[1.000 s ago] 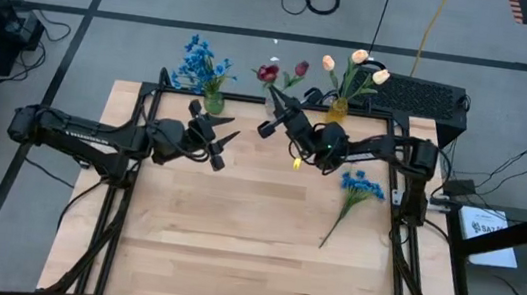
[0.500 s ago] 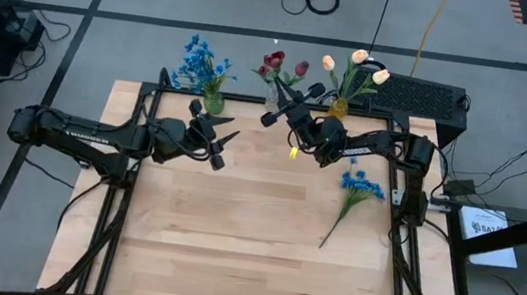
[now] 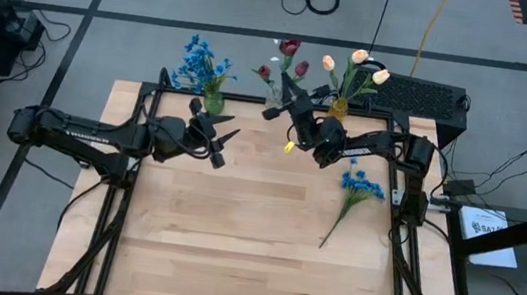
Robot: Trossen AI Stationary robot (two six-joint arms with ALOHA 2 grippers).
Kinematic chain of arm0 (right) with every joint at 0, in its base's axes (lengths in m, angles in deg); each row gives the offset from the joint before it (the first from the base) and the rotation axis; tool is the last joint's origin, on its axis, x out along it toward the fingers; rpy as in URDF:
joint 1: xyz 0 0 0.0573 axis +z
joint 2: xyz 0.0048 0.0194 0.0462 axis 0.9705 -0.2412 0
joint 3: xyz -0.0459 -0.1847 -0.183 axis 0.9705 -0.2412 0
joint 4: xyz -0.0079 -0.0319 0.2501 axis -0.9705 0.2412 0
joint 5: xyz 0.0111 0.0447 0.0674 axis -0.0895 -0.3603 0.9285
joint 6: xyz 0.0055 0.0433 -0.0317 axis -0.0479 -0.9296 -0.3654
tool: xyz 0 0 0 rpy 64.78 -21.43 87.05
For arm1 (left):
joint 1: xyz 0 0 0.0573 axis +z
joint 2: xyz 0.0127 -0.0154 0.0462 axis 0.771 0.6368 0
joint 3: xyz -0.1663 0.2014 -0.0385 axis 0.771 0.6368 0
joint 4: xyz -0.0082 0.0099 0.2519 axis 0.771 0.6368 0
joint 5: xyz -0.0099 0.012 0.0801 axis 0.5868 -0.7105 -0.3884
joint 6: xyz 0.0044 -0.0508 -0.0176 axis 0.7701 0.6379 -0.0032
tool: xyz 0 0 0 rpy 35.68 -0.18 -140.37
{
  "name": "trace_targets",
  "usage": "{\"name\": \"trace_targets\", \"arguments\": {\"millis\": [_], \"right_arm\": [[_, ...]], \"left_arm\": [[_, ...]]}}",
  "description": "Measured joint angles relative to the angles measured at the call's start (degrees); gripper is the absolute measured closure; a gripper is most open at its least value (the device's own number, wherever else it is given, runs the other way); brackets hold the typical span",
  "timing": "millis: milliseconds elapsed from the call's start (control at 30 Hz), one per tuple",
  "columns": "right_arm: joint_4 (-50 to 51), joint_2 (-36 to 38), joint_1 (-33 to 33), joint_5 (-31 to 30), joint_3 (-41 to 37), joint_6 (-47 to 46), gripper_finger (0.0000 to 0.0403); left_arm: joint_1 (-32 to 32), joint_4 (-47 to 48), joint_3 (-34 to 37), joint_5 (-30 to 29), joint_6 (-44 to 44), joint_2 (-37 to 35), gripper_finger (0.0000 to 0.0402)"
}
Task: Sort flowers into vase by color
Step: Put the red tulip into the transparent vase
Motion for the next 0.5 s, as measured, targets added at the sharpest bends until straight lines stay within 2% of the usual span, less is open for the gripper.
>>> {"name": "trace_targets", "arguments": {"millis": [300, 500], "right_arm": [[0.08, 0.0, -1.31, 0.22, 1.24, 0.69, 0.0403], [1.79, -1.57, -1.9, 1.84, 1.31, -1.37, 0.0403]], "left_arm": [[1.36, -1.19, 0.0, 3.95, -0.01, 0.0, 0.0226], [1.87, -1.63, 0.0, 4.33, -0.05, 0.02, 0.0226]]}}
